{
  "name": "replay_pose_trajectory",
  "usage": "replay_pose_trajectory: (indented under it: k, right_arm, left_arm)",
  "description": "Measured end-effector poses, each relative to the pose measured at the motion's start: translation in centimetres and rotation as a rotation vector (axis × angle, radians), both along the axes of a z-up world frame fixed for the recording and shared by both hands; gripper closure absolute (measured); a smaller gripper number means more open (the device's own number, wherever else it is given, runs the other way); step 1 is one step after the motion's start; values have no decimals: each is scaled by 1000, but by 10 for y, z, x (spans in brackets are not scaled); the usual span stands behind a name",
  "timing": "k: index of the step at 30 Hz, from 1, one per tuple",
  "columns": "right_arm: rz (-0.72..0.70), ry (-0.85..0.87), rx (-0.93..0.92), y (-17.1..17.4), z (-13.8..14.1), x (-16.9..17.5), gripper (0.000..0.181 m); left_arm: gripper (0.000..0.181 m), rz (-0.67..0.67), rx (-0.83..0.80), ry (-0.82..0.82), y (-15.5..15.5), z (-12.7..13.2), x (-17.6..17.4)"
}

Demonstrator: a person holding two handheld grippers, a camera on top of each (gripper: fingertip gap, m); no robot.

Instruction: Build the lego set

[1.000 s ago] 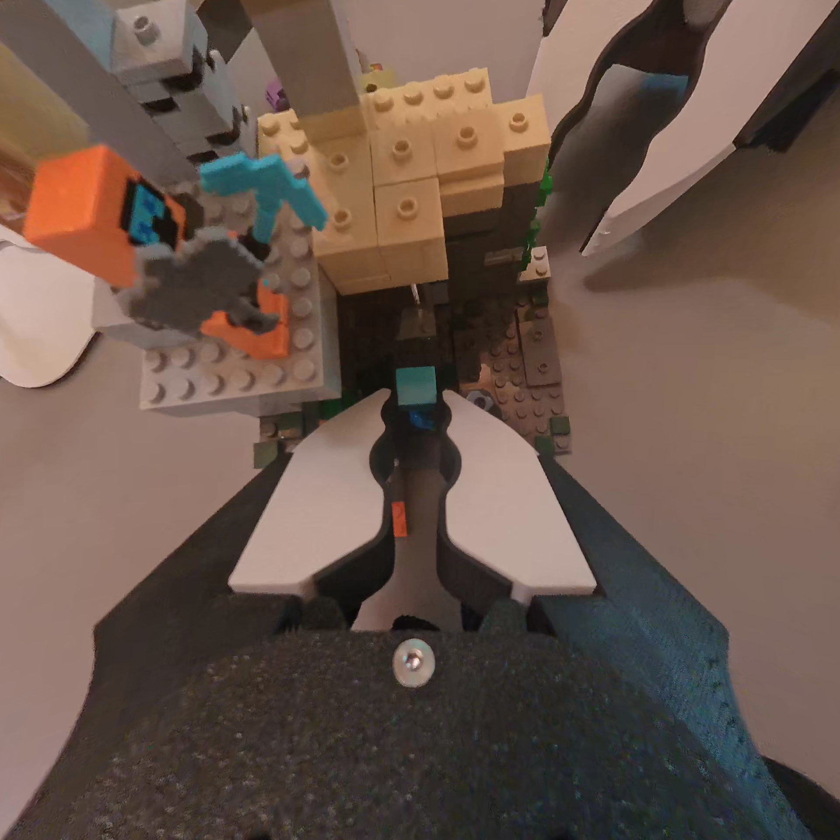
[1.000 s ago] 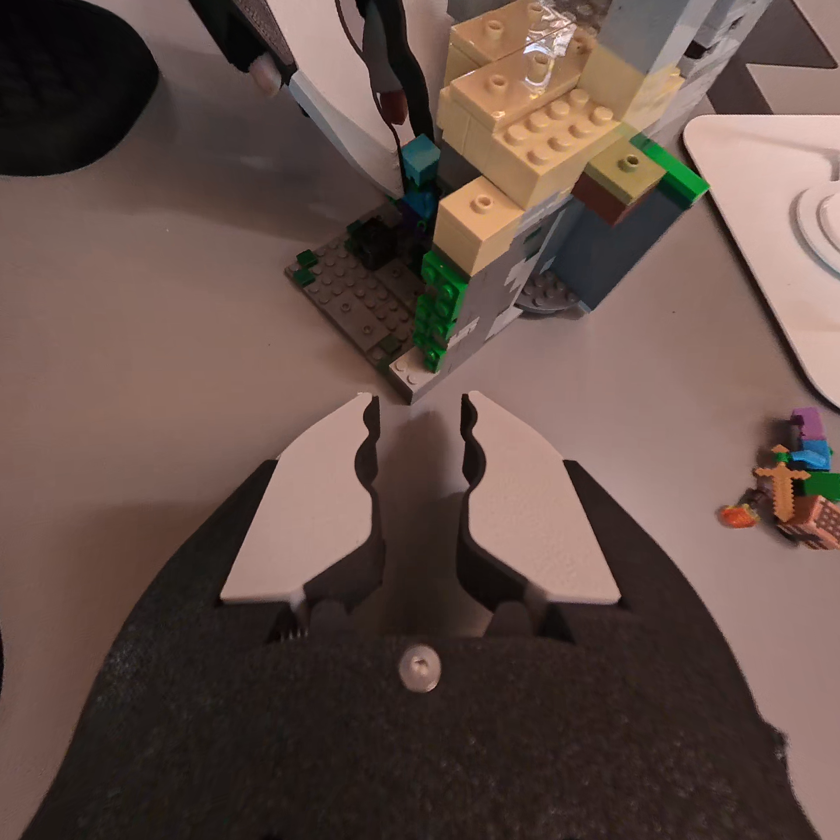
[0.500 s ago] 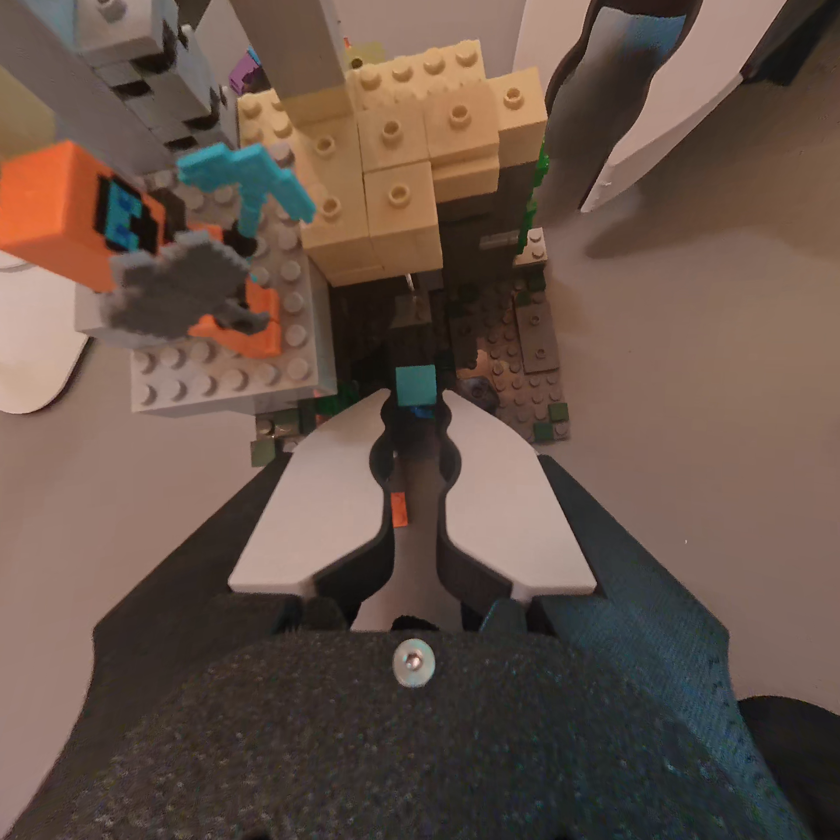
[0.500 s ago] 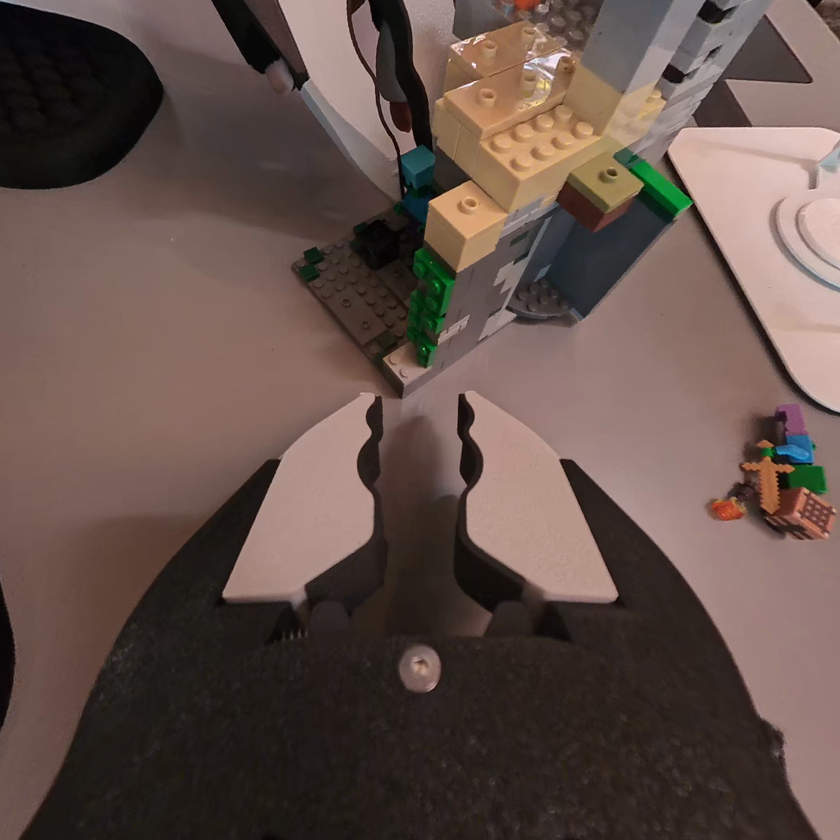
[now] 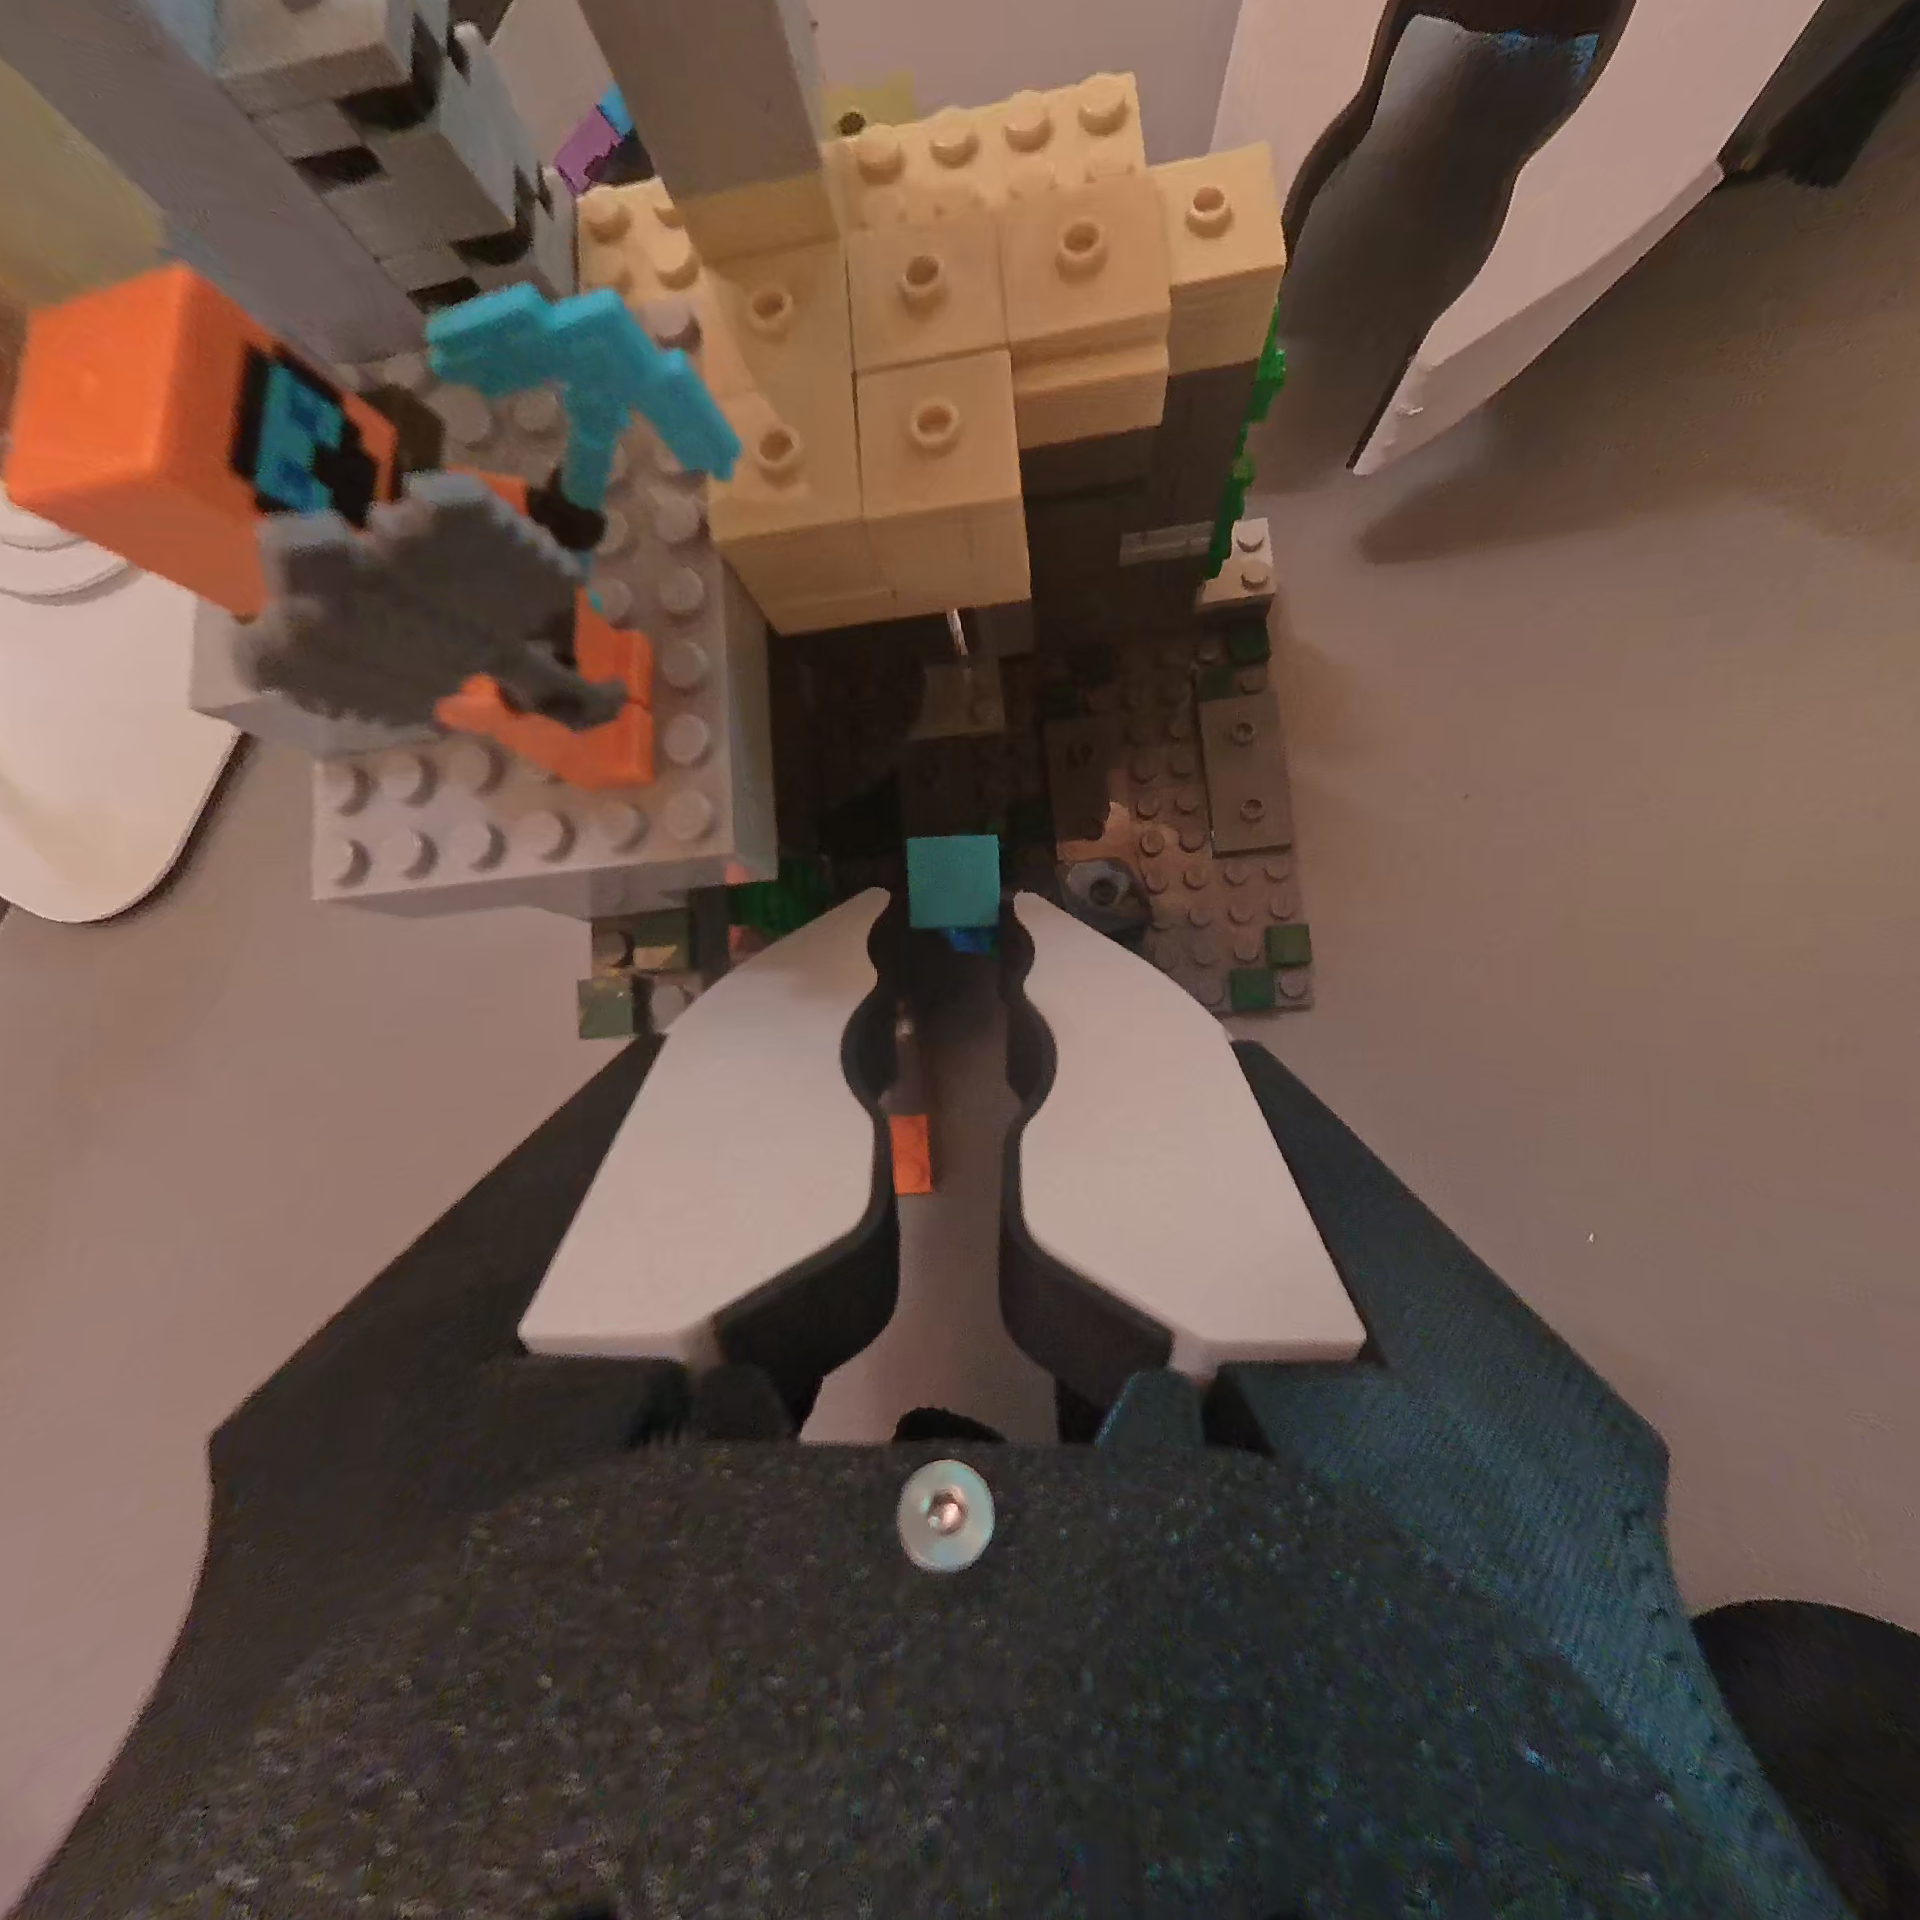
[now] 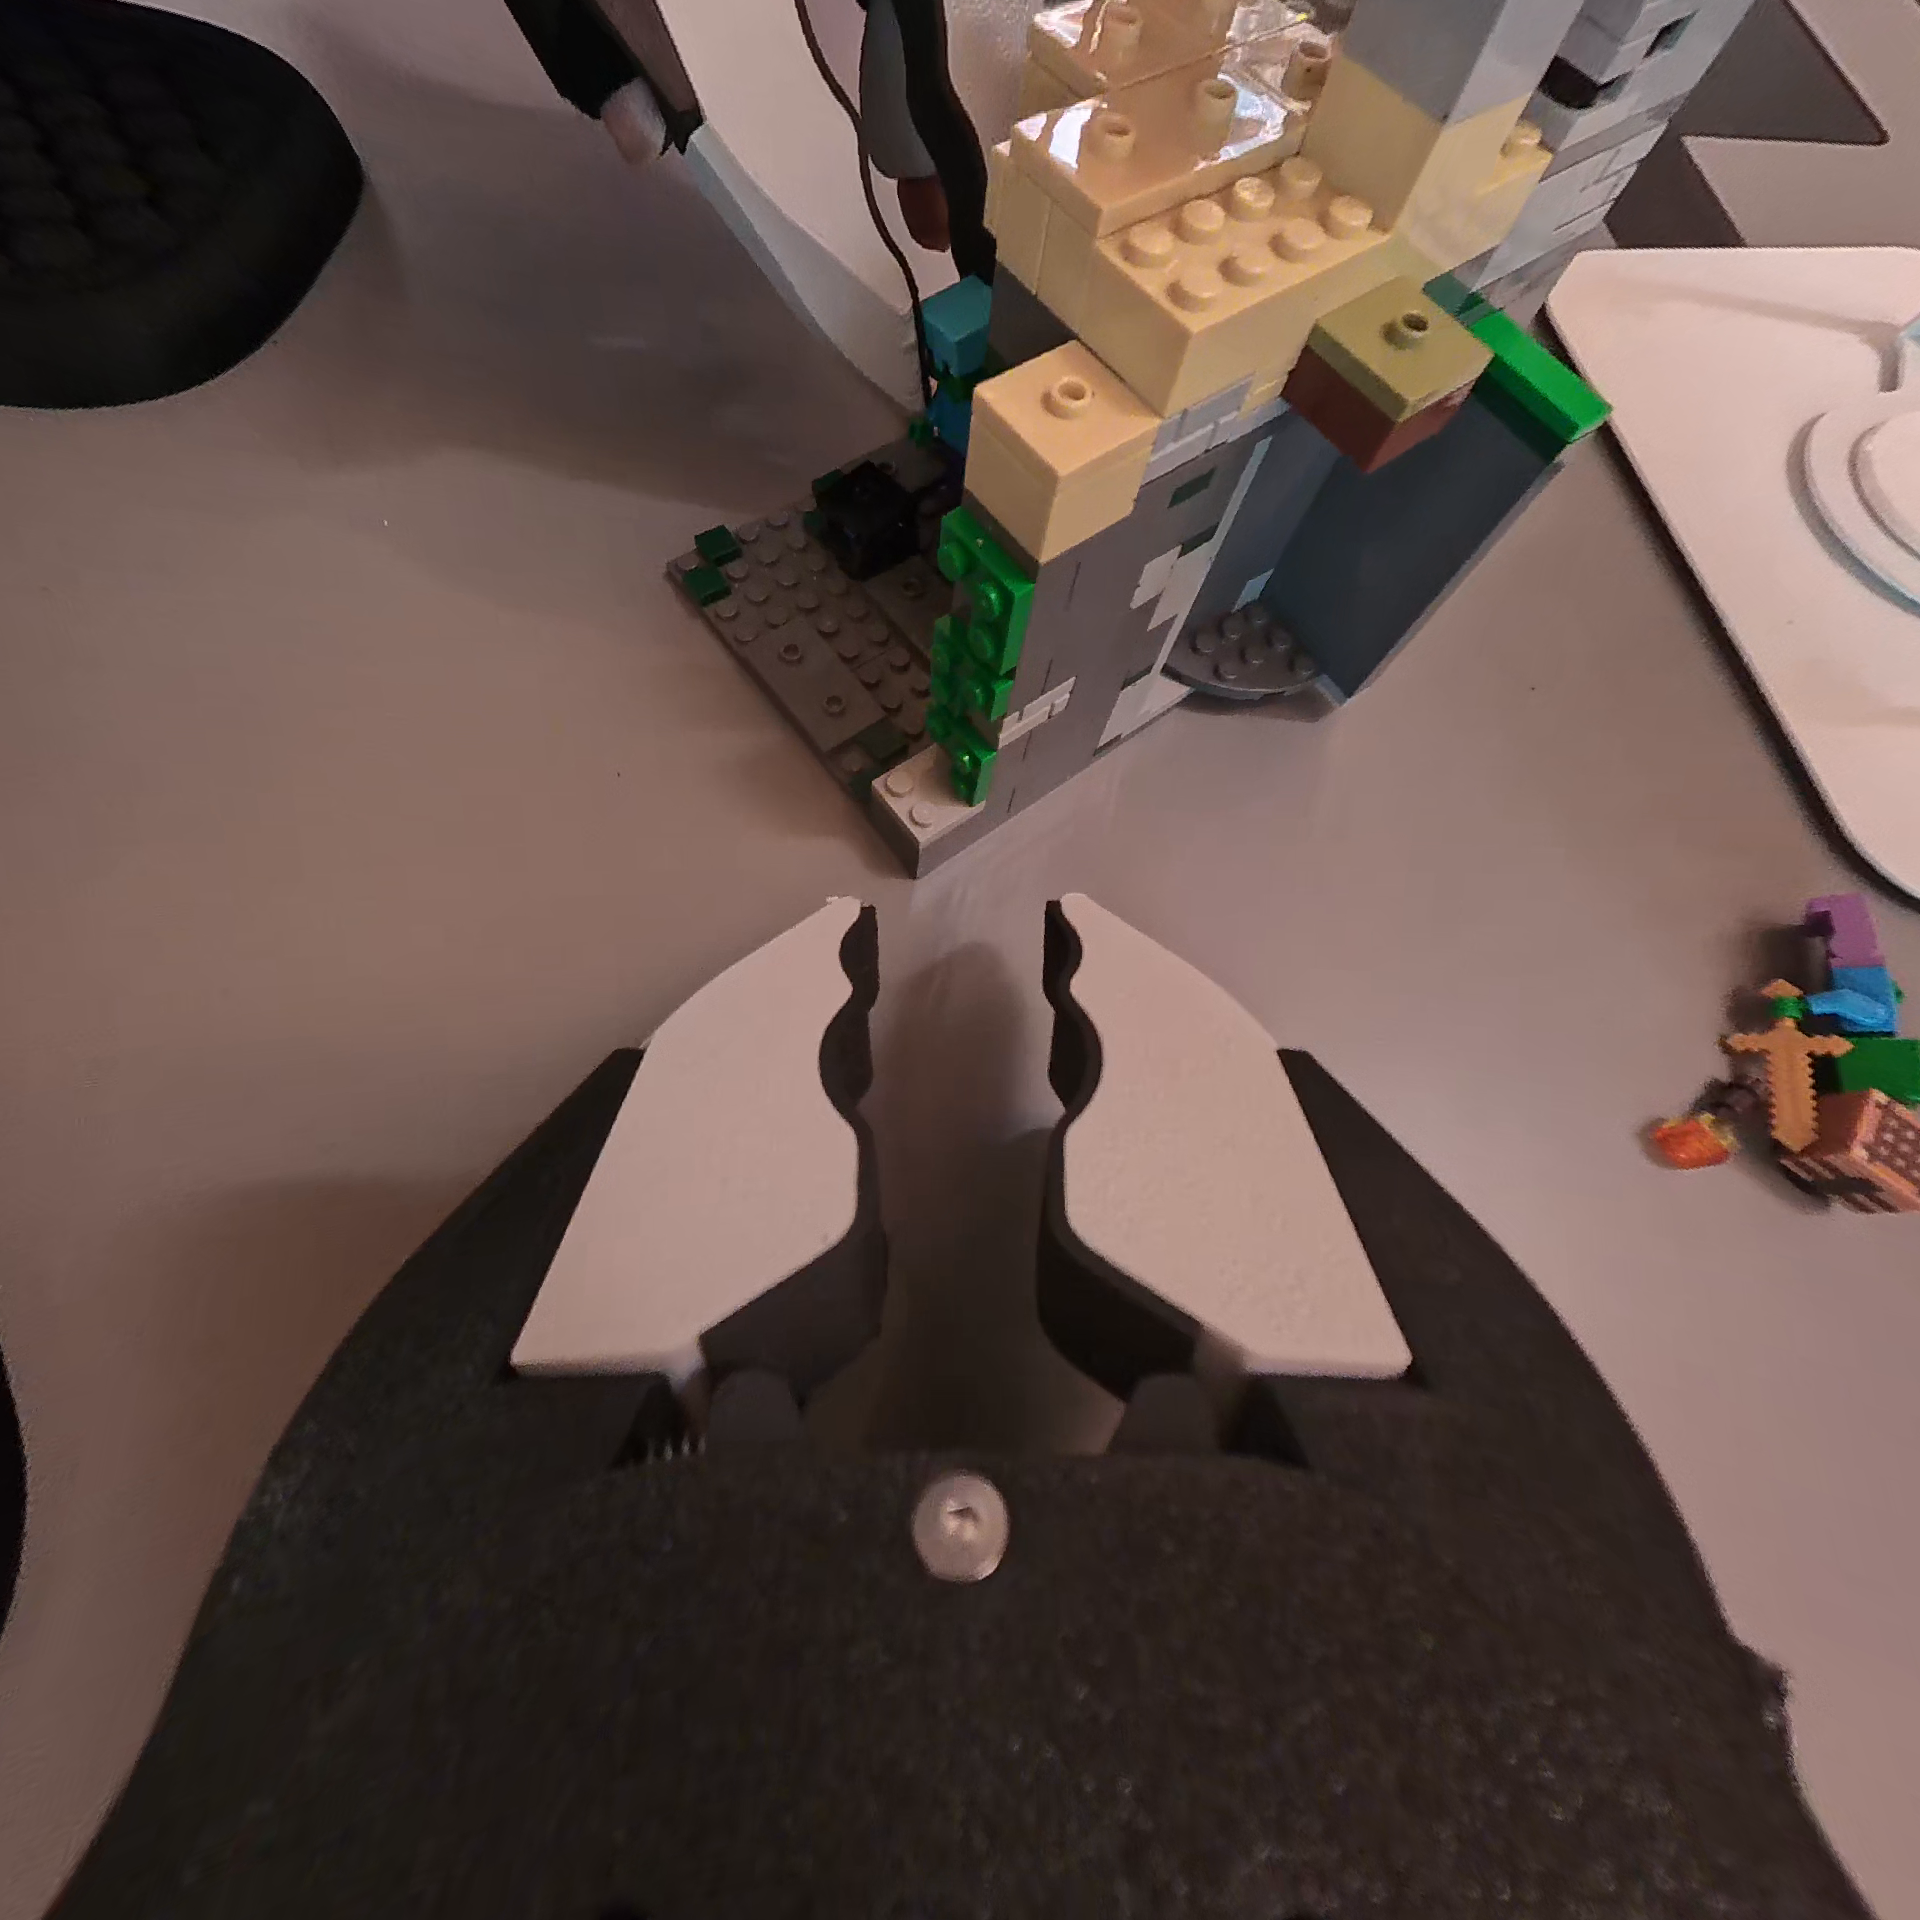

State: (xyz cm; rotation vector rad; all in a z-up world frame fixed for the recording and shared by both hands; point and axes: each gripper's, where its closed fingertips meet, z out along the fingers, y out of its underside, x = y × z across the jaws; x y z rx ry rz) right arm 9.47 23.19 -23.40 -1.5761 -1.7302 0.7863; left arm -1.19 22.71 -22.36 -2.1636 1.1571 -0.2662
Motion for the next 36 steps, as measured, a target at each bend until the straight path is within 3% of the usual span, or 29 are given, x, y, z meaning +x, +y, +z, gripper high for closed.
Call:
replay_pose_trajectory:
  k: [36]
  right_arm:
    - [9,-16,-15,-4,-7,1,151]
  left_arm:
    - [164,40,37,-9,1,5,-5]
